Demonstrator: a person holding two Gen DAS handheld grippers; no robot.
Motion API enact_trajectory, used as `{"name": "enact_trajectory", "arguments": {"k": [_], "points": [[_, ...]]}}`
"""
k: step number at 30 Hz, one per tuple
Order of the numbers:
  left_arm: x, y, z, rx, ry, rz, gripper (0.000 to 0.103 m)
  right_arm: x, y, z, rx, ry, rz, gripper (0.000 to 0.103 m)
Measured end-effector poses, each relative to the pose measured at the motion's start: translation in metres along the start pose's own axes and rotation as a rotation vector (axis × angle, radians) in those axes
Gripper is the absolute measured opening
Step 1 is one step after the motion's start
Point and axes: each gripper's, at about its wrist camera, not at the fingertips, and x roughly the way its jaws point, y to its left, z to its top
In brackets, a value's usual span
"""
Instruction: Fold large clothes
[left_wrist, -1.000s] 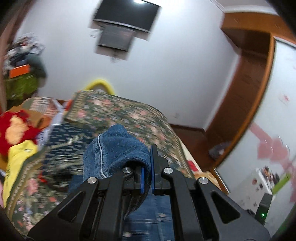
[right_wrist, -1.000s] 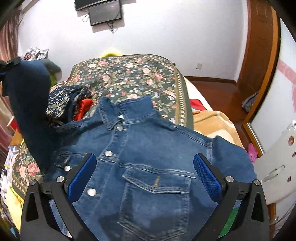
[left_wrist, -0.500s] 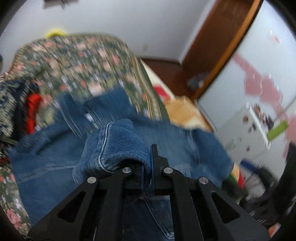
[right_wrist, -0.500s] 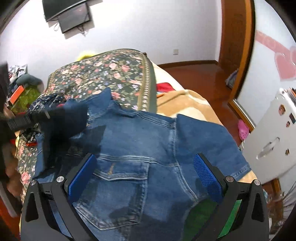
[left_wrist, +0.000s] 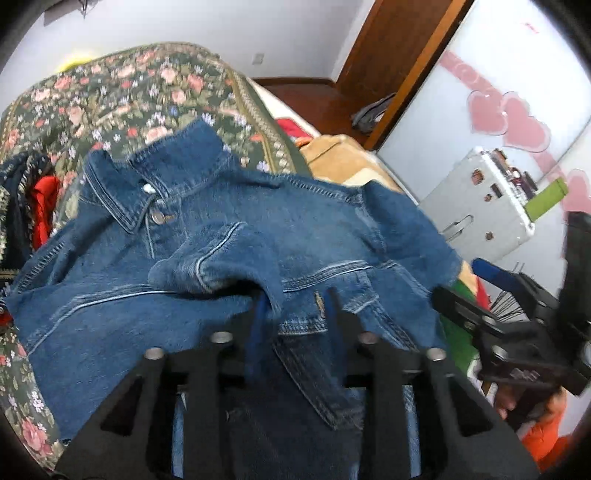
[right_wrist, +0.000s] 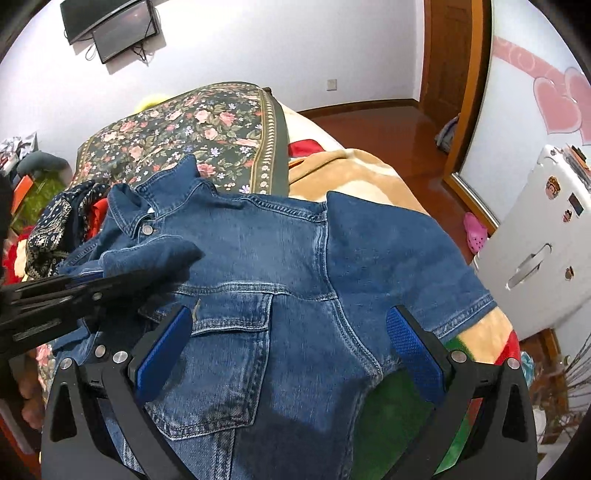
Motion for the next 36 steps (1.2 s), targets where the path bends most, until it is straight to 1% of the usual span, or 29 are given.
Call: {"name": "enact_trajectory", "arguments": {"k": [4,5,6,9,11,12,14,17,19,21,24,26,28,30,31,32,33,34,36], "points": [[-0.037,0.009,0.002,-0.017,-0.081,0.005,0.042,-0.003,0.011,0.005,-0.031,-0.012,0.007,0.103],[-0.05,0.015,0.003,-0.027,-0.109,0.018,0.046,-0.004,0.015,0.006,-0.044,-0.017,0.01,0.103],[-0.058,0.02,0.003,-0.036,-0.131,0.035,0.051,-0.005,0.02,0.007,-0.058,-0.023,0.012,0.103],[-0.086,0.045,0.0,-0.081,-0.201,0.09,0.057,-0.007,0.039,0.012,-0.123,-0.042,0.023,0.103],[-0.098,0.065,-0.006,-0.117,-0.221,0.128,0.059,-0.007,0.052,0.014,-0.164,-0.051,0.035,0.103],[-0.101,0.078,-0.011,-0.139,-0.222,0.164,0.059,-0.007,0.059,0.016,-0.188,-0.055,0.045,0.103],[-0.104,0.102,-0.023,-0.177,-0.206,0.239,0.059,-0.006,0.077,0.02,-0.247,-0.065,0.06,0.103],[-0.099,0.133,-0.042,-0.234,-0.16,0.321,0.059,-0.002,0.102,0.024,-0.334,-0.082,0.078,0.103],[-0.091,0.153,-0.059,-0.271,-0.124,0.351,0.059,0.007,0.119,0.026,-0.402,-0.083,0.088,0.103],[-0.079,0.172,-0.075,-0.314,-0.074,0.375,0.059,0.022,0.13,0.027,-0.454,-0.055,0.084,0.103],[-0.063,0.193,-0.097,-0.359,-0.018,0.39,0.059,0.046,0.144,0.029,-0.499,0.015,0.06,0.103],[-0.055,0.202,-0.107,-0.384,0.006,0.391,0.059,0.062,0.151,0.03,-0.528,0.065,0.072,0.103],[-0.044,0.212,-0.117,-0.416,0.032,0.391,0.059,0.073,0.157,0.031,-0.544,0.087,0.072,0.103],[-0.032,0.219,-0.126,-0.454,0.06,0.366,0.059,0.079,0.16,0.031,-0.542,0.097,0.071,0.102],[-0.027,0.221,-0.129,-0.468,0.07,0.353,0.059,0.085,0.161,0.032,-0.53,0.108,0.054,0.1],[-0.022,0.222,-0.133,-0.476,0.071,0.345,0.061,0.089,0.162,0.032,-0.523,0.121,0.048,0.095],[-0.021,0.222,-0.134,-0.48,0.061,0.349,0.063,0.094,0.163,0.032,-0.519,0.138,0.057,0.09],[-0.02,0.221,-0.134,-0.477,0.054,0.359,0.064,0.097,0.164,0.031,-0.516,0.152,0.066,0.088],[-0.02,0.218,-0.133,-0.455,0.051,0.385,0.067,0.103,0.167,0.029,-0.509,0.168,0.063,0.077]]}}
